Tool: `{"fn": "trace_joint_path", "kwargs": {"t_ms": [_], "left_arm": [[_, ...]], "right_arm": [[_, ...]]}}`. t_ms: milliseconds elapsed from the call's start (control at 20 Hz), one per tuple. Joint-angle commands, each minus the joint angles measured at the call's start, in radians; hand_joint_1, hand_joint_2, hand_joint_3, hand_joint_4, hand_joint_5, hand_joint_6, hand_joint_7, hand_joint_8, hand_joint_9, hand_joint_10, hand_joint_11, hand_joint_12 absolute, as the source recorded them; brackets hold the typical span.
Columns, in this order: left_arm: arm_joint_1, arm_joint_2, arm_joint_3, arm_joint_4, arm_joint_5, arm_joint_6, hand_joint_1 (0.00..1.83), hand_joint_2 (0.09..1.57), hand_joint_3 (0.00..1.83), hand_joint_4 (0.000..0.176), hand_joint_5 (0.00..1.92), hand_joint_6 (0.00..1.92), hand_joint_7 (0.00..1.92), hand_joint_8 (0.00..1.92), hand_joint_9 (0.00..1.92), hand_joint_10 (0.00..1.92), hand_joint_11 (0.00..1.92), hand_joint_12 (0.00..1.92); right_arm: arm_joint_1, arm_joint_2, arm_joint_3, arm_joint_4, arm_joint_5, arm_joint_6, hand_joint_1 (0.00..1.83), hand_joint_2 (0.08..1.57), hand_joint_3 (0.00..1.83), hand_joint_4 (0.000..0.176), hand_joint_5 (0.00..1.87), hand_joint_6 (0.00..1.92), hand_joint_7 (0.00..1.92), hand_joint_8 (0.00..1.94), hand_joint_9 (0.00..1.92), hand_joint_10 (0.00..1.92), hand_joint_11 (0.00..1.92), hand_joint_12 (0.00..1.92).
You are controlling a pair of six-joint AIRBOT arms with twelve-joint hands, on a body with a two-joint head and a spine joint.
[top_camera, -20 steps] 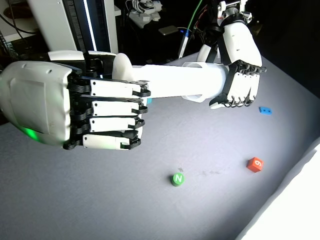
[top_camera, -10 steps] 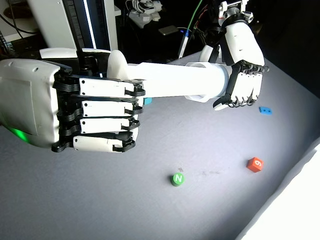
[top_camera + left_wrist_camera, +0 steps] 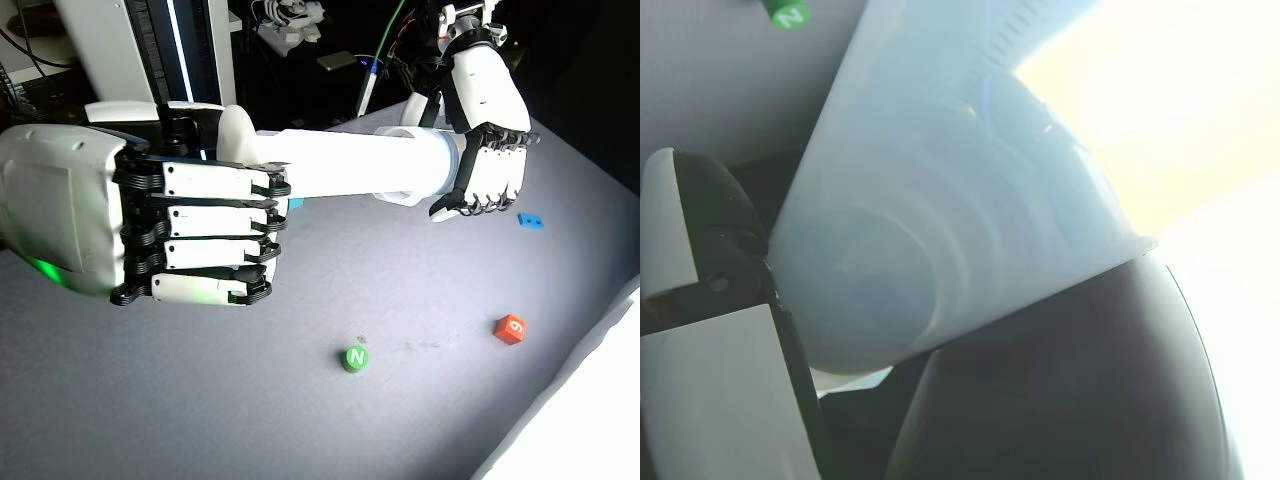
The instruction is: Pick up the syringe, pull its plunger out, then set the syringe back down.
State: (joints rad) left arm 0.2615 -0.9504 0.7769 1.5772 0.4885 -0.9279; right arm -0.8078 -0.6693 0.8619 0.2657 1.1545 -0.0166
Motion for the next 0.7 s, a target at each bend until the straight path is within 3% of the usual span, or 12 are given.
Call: {"fn": "trace_joint_path", "kwargs": {"t_ms": [0, 350, 400, 450, 500, 550, 600, 650], "left_arm": [[-0.012, 0.007, -0.002, 0.041, -0.007, 0.007, 1.23, 1.16, 0.0, 0.0, 0.99, 0.84, 0.82, 1.41, 0.74, 1.12, 0.48, 1.35], [-0.011, 0.007, -0.001, 0.041, -0.007, 0.009, 1.24, 1.16, 0.0, 0.0, 1.03, 0.77, 0.81, 1.43, 0.73, 1.11, 0.48, 1.36], [-0.011, 0.007, -0.001, 0.041, -0.007, 0.009, 1.33, 1.18, 0.0, 0.0, 0.95, 0.88, 0.8, 1.39, 0.71, 1.38, 0.47, 1.34], [-0.011, 0.007, -0.001, 0.041, -0.007, 0.009, 1.24, 1.17, 0.0, 0.0, 0.97, 0.87, 0.82, 1.38, 0.73, 1.16, 0.48, 1.32], [-0.011, 0.007, -0.001, 0.041, -0.007, 0.009, 1.23, 1.16, 0.0, 0.0, 1.0, 0.81, 0.83, 1.4, 0.75, 1.09, 0.49, 1.33], [-0.011, 0.007, -0.001, 0.041, -0.007, 0.009, 1.23, 1.16, 0.0, 0.0, 1.01, 0.8, 0.83, 1.4, 0.75, 1.07, 0.49, 1.33], [-0.011, 0.007, -0.001, 0.041, -0.007, 0.009, 1.23, 1.16, 0.0, 0.0, 1.0, 0.82, 0.83, 1.39, 0.75, 1.05, 0.49, 1.33], [-0.011, 0.007, -0.001, 0.041, -0.007, 0.009, 1.33, 1.18, 0.0, 0.0, 0.93, 0.92, 0.81, 1.38, 0.72, 1.37, 0.48, 1.34]], "right_arm": [[0.008, 0.013, 0.015, 0.131, 0.135, -0.023, 1.22, 1.16, 0.0, 0.0, 0.92, 0.92, 0.87, 1.37, 0.64, 1.16, 0.28, 1.47], [0.005, 0.013, 0.013, 0.127, 0.135, -0.023, 1.23, 1.16, 0.0, 0.0, 0.9, 0.94, 0.92, 1.31, 0.65, 1.12, 0.3, 1.45], [0.005, 0.013, 0.013, 0.127, 0.135, -0.024, 1.22, 1.16, 0.0, 0.0, 0.89, 0.98, 0.9, 1.31, 0.64, 1.12, 0.29, 1.45], [0.005, 0.013, 0.012, 0.127, 0.135, -0.024, 1.21, 1.16, 0.0, 0.0, 0.87, 1.01, 0.93, 1.24, 0.6, 1.08, 0.22, 1.45], [0.006, 0.013, 0.012, 0.126, 0.136, -0.025, 1.15, 1.15, 0.0, 0.0, 0.88, 1.1, 0.79, 0.83, 0.57, 1.0, 0.17, 1.42], [0.006, 0.013, 0.011, 0.126, 0.137, -0.025, 1.14, 1.07, 0.0, 0.0, 0.69, 0.61, 0.75, 0.56, 0.55, 0.88, 0.12, 1.36], [0.006, 0.013, 0.011, 0.126, 0.137, -0.025, 1.07, 1.03, 0.0, 0.0, 0.63, 0.3, 0.72, 0.3, 0.53, 0.69, 0.05, 1.3], [0.006, 0.013, 0.011, 0.126, 0.137, -0.026, 0.98, 1.04, 0.0, 0.0, 0.52, 0.11, 0.61, 0.11, 0.45, 0.47, 0.01, 1.15]]}}
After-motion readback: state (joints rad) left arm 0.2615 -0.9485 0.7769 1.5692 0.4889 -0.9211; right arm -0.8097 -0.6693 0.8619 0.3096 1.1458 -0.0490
